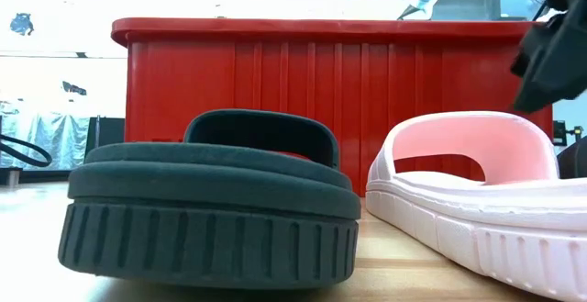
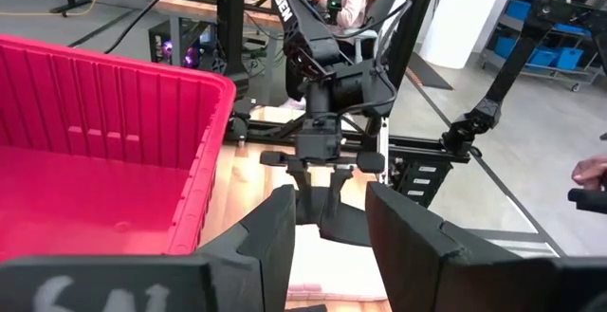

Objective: Pick and place slides into bin
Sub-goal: Put the pink slide into the red bin

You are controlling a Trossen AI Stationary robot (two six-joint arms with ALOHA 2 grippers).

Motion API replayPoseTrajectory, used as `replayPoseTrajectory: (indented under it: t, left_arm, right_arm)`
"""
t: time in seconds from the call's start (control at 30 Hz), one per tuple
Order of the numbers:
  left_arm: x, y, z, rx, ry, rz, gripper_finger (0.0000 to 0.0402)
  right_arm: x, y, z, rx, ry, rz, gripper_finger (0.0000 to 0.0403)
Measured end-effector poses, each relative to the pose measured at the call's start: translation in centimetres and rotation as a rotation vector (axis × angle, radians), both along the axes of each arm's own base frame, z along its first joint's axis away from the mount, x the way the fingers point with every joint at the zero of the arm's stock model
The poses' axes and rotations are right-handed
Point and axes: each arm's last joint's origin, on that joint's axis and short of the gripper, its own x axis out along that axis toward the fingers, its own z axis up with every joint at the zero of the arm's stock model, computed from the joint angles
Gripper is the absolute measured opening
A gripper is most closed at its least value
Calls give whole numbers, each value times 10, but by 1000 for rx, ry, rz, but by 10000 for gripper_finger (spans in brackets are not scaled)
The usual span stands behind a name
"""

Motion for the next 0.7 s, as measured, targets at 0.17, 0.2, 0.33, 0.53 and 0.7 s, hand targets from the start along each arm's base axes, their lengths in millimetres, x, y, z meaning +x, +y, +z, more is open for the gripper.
replayPoseTrajectory:
  t: [0.17,0.2,0.33,0.53,0.7]
  left_arm:
    - [0,0,0,0,0,0,122]
    - [0,0,0,0,0,0,122]
    - [0,0,0,0,0,0,122]
    - [0,0,0,0,-1,1,122]
    - [0,0,0,-1,-1,1,122]
  right_arm:
    - [3,-4,0,-24,2,9,125]
    - [3,-5,0,-30,3,14,125]
    - [3,-4,-1,-27,14,37,125]
    - [4,-4,-6,-33,46,64,125]
    - [8,-6,-10,-47,50,63,125]
